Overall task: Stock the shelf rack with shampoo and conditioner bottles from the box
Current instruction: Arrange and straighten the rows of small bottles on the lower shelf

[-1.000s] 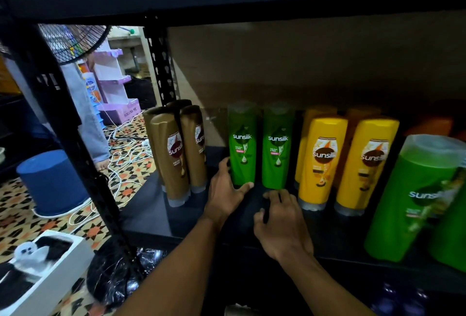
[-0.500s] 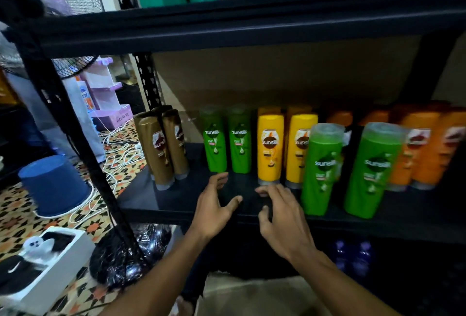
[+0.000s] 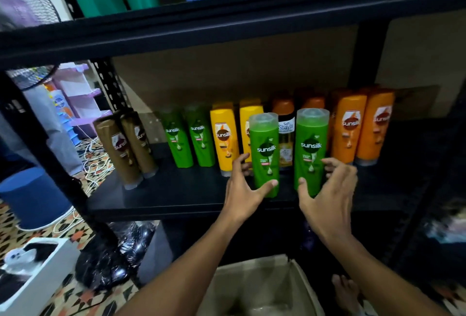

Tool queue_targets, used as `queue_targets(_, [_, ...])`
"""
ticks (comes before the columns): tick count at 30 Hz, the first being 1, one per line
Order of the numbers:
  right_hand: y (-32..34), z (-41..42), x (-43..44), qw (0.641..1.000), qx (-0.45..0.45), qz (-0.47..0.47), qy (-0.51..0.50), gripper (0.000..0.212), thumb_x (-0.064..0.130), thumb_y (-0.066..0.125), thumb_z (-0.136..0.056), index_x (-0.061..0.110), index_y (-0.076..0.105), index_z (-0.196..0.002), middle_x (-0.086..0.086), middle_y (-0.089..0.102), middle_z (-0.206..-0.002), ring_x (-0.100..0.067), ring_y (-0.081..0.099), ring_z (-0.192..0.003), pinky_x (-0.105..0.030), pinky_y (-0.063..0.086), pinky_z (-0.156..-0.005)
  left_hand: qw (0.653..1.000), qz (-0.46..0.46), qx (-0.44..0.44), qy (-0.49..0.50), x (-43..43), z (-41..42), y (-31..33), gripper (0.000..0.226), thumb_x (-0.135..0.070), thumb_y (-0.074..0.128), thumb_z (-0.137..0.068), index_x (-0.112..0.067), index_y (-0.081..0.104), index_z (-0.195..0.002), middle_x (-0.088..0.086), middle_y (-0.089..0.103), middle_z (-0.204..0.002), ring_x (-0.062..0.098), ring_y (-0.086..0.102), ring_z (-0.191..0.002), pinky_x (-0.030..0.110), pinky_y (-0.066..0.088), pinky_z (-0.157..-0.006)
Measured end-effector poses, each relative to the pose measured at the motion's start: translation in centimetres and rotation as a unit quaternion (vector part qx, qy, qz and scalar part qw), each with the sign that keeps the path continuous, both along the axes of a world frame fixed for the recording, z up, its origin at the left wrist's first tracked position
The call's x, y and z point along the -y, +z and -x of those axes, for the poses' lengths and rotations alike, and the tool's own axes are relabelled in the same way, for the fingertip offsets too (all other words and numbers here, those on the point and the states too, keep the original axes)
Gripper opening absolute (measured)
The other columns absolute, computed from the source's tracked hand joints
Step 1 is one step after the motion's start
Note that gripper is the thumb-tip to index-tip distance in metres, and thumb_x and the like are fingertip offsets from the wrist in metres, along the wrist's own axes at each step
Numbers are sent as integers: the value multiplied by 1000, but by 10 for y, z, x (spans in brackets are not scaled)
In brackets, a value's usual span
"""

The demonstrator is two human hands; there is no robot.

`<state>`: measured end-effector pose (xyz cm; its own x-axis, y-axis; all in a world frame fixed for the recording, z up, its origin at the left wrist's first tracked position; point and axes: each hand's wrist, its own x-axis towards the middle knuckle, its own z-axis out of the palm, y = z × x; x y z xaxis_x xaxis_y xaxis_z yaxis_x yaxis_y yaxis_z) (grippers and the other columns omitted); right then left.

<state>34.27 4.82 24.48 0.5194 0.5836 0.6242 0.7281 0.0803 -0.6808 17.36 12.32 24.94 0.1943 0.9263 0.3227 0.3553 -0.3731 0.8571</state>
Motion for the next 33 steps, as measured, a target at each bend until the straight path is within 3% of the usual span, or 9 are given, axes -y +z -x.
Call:
queue_targets(3, [-8,-14,-11,998,-40,33,31,76,27,86,-73,15,39,-131,-8,44,-126,-26,45,-118,-41,42,-100,1000,4,8,5,-6,-17,-6,98,-43,90,-72,-28,32,-148,-14,60,-132,-1,59,-114,21,51,-95])
queue_targets(7, [-11,-25,-26,984,-129,80,95,84,34,87,-75,25,31,-137,-2,51,-133,-20,54,-118,-41,50,-97,1000,-7,20,23,-14,-29,-17,86,-35,90,-74,-22,39,-142,-10,66,-128,6,66,-112,28,55,-95])
queue_targets(10, [-14,-27,-33,979,-145,105,97,73,35,83,-80,21,40,-136,-3,60,-128,-22,59,-113,-34,46,-91,1000,-12,12,26,-19,-30,-23,72,-33,87,-79,-24,43,-136,-10,67,-125,10,67,-112,39,57,-97])
queue_targets(13, [-18,-29,-36,979,-131,133,81,57,35,79,-85,18,49,-130,-7,66,-122,-30,62,-112,-43,51,-93,1000,-17,-15,19,-21,-25,-25,70,-37,83,-82,-25,41,-136,-8,65,-129,14,64,-117,41,55,-100])
queue_targets(17, [-16,-18,-36,977,-107,165,86,59,37,79,-84,21,49,-133,-7,69,-124,-31,64,-113,-48,53,-96,999,-17,-40,9,-24,-4,-27,76,-45,79,-84,-22,35,-142,-4,64,-133,19,63,-120,44,54,-100])
queue_targets(22, [-12,26,-39,973,-83,188,103,53,32,77,-87,16,50,-129,-11,69,-121,-33,64,-111,-40,50,-91,999,-28,-38,20,-27,49,-27,75,-39,80,-85,-24,34,-142,-6,64,-130,17,64,-118,37,53,-99])
queue_targets(27, [-13,90,-56,967,-47,203,146,50,30,76,-88,13,49,-127,-13,68,-121,-36,64,-110,-40,49,-87,998,-31,-30,49,-38,120,-28,66,-37,80,-86,-27,38,-136,-12,63,-123,12,64,-114,38,53,-98])
queue_targets(31, [-20,145,-79,964,-34,187,188,51,31,75,-88,13,49,-128,-11,68,-121,-35,64,-110,-39,52,-87,996,-33,-28,73,-55,170,-30,61,-32,82,-85,-20,47,-133,-25,63,-113,4,65,-108,28,53,-93])
queue_targets(33, [-24,172,-96,962,-42,183,197,54,33,74,-90,12,47,-132,-10,65,-126,-34,62,-114,-42,52,-90,996,-17,-21,82,-69,192,-31,59,-30,84,-83,-19,50,-130,-22,67,-110,-2,67,-103,26,55,-91])
